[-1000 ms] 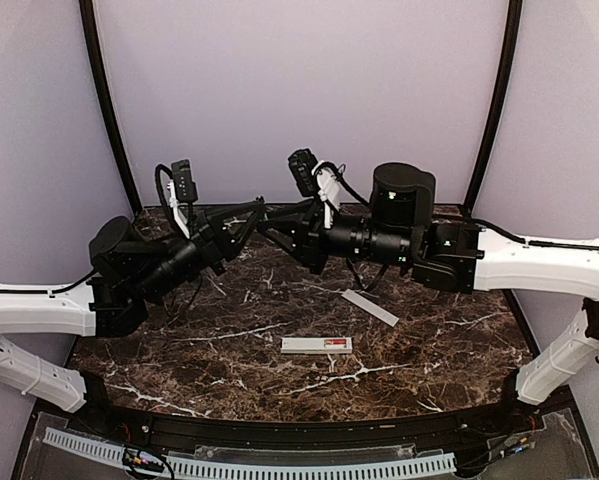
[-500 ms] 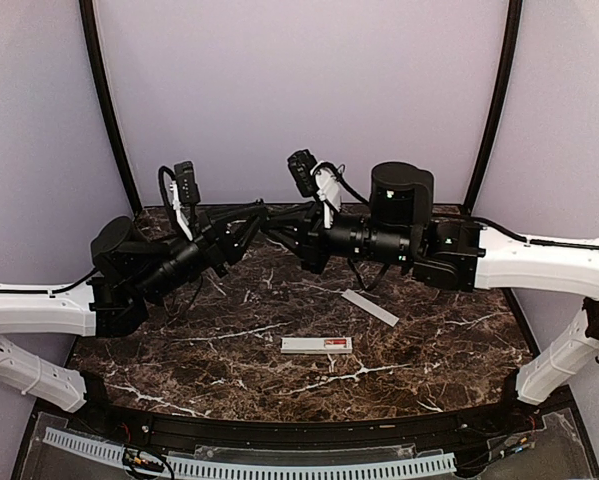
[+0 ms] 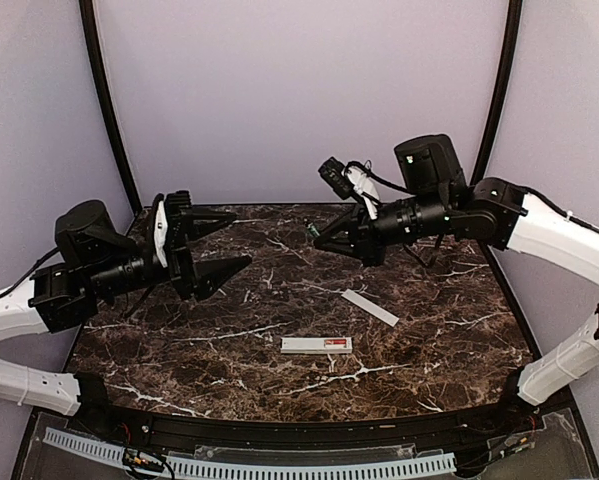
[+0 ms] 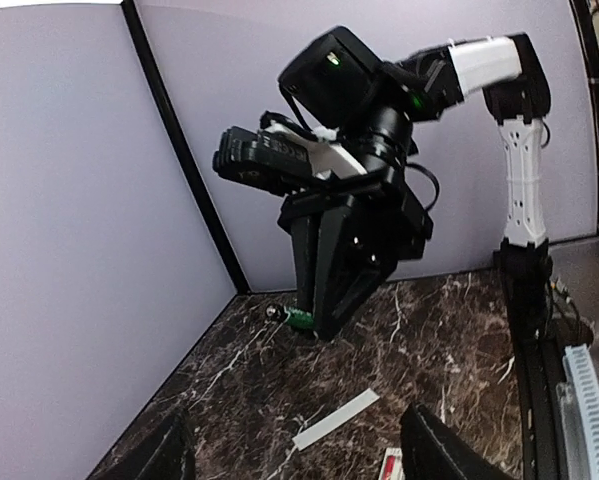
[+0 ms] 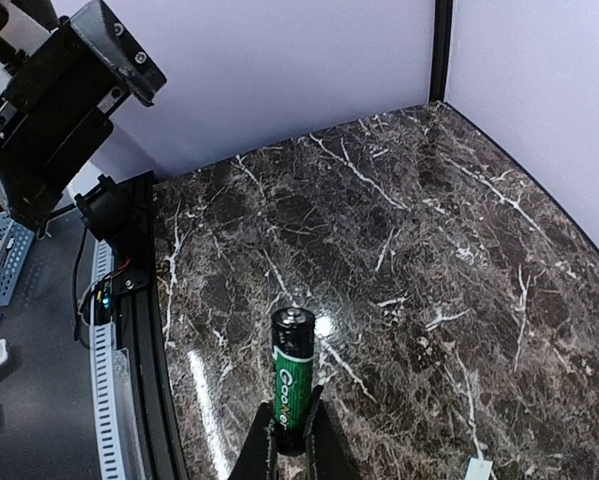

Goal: Load the batteries into the remote control
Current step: Pass from the right arm to the left

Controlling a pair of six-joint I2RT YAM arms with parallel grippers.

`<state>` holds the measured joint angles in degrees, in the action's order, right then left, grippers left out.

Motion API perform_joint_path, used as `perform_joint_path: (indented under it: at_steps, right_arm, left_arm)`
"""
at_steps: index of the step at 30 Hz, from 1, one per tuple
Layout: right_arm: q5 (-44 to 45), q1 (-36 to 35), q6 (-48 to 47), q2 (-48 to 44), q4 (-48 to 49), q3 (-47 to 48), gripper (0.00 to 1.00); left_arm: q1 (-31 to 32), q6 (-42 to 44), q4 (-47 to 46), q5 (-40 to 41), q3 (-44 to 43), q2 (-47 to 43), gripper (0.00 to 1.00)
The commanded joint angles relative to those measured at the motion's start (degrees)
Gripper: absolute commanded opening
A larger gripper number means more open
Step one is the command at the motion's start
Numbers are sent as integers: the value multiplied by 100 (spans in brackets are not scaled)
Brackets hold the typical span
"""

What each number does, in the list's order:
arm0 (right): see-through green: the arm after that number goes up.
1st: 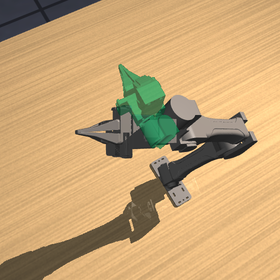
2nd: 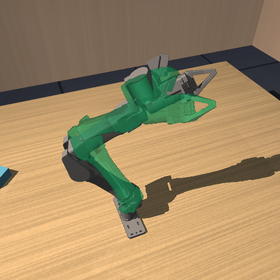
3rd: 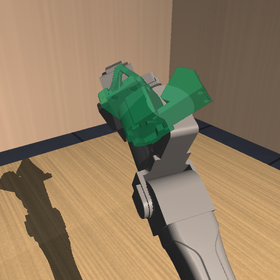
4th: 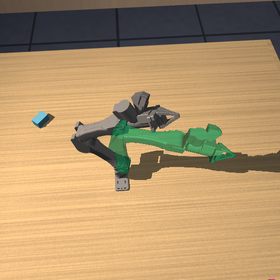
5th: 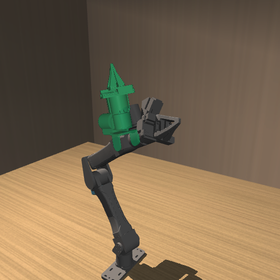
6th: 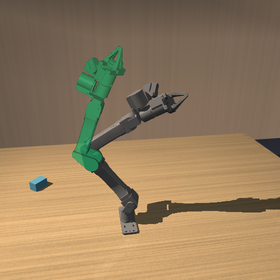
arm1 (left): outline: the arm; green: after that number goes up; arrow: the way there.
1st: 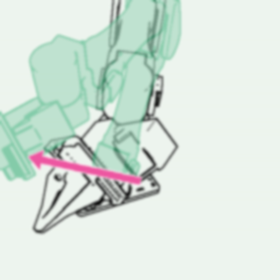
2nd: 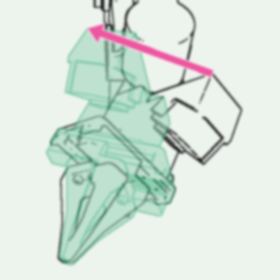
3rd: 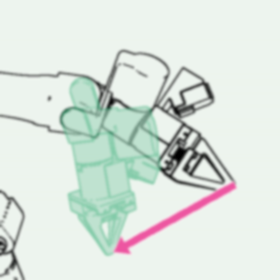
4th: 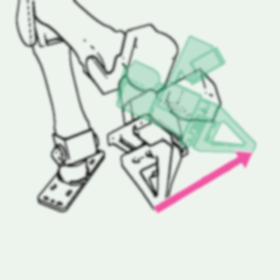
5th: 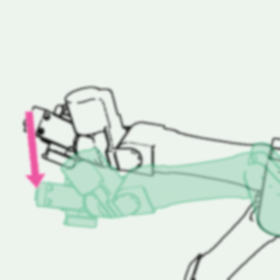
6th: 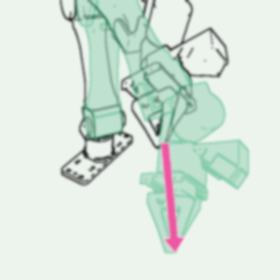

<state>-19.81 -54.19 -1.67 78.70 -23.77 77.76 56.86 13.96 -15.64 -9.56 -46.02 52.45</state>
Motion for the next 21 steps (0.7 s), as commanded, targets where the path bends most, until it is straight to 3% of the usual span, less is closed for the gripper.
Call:
perform_joint_path:
  at_steps: [1,7,11,21]
  right_arm:
    - [-555,51,38,-4,-1630,485,0]
    - [-975,50,736,105,-1543,582,0]
    - [-983,48,896,274,-1569,631,0]
    - [-1078,-97,857,772,-1684,811,0]
  left_arm:
    - [119,3082,1509,-12,-138,-97,70]
    - [587,5568,760,840,134,220,71]
    - [797,6728,-852,888,673,483,71]
    - [1009,7631,-1834,1321,486,1580,69]
